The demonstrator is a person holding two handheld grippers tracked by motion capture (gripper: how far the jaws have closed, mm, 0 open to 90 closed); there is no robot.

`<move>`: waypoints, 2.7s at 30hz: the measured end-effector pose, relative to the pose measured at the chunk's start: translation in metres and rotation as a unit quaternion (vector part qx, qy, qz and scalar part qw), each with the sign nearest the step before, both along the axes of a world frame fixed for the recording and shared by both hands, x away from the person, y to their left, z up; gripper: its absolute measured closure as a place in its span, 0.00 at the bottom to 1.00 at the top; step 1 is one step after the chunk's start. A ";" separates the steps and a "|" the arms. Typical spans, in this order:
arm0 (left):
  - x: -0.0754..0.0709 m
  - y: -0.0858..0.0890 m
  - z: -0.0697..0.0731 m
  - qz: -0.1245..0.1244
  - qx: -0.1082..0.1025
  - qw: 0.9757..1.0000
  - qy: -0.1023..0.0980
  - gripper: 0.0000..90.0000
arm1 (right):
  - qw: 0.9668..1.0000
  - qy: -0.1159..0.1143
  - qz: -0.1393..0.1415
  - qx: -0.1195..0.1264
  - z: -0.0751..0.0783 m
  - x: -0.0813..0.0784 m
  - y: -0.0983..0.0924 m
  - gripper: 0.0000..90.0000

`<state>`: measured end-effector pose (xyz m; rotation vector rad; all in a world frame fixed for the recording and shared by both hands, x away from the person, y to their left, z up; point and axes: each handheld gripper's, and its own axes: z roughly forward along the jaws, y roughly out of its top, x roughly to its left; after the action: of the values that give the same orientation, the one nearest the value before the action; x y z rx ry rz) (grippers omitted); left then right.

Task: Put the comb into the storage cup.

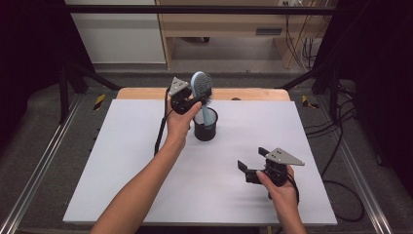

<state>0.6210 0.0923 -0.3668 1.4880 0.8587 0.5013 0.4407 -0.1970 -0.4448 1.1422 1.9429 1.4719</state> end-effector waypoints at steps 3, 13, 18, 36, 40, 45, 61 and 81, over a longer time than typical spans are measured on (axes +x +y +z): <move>0.000 -0.002 -0.002 -0.002 0.004 1.000 0.003 0.55 | 1.000 0.000 0.000 -0.001 0.000 0.000 0.000 0.06; 0.001 -0.006 -0.007 -0.005 0.008 1.000 0.006 0.55 | 1.000 -0.001 -0.001 -0.005 0.000 0.000 0.001 0.07; 0.001 -0.007 -0.011 -0.007 0.009 1.000 0.011 0.55 | 1.000 -0.002 -0.002 -0.007 0.000 0.000 0.001 0.06; 0.002 -0.008 -0.020 -0.010 0.010 1.000 0.021 0.55 | 1.000 0.000 -0.002 -0.005 -0.001 0.000 0.000 0.06; 0.003 -0.008 -0.023 -0.008 0.006 1.000 0.025 0.55 | 1.000 0.000 -0.001 -0.005 -0.001 0.000 0.001 0.06; 0.004 -0.008 -0.026 -0.006 0.005 1.000 0.028 0.55 | 1.000 0.001 -0.001 -0.006 -0.001 0.000 0.000 0.06; 0.009 0.002 -0.030 -0.003 0.005 0.999 0.035 0.52 | 1.000 0.002 -0.003 -0.004 -0.001 -0.001 0.000 0.06; 0.017 0.016 -0.033 -0.002 -0.006 0.999 0.054 0.43 | 1.000 0.005 -0.002 -0.004 -0.001 0.000 0.001 0.06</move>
<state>0.6380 0.1078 -0.4000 1.5166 0.9420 0.4161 0.4405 -0.1965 -0.4463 1.1507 1.9501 1.4575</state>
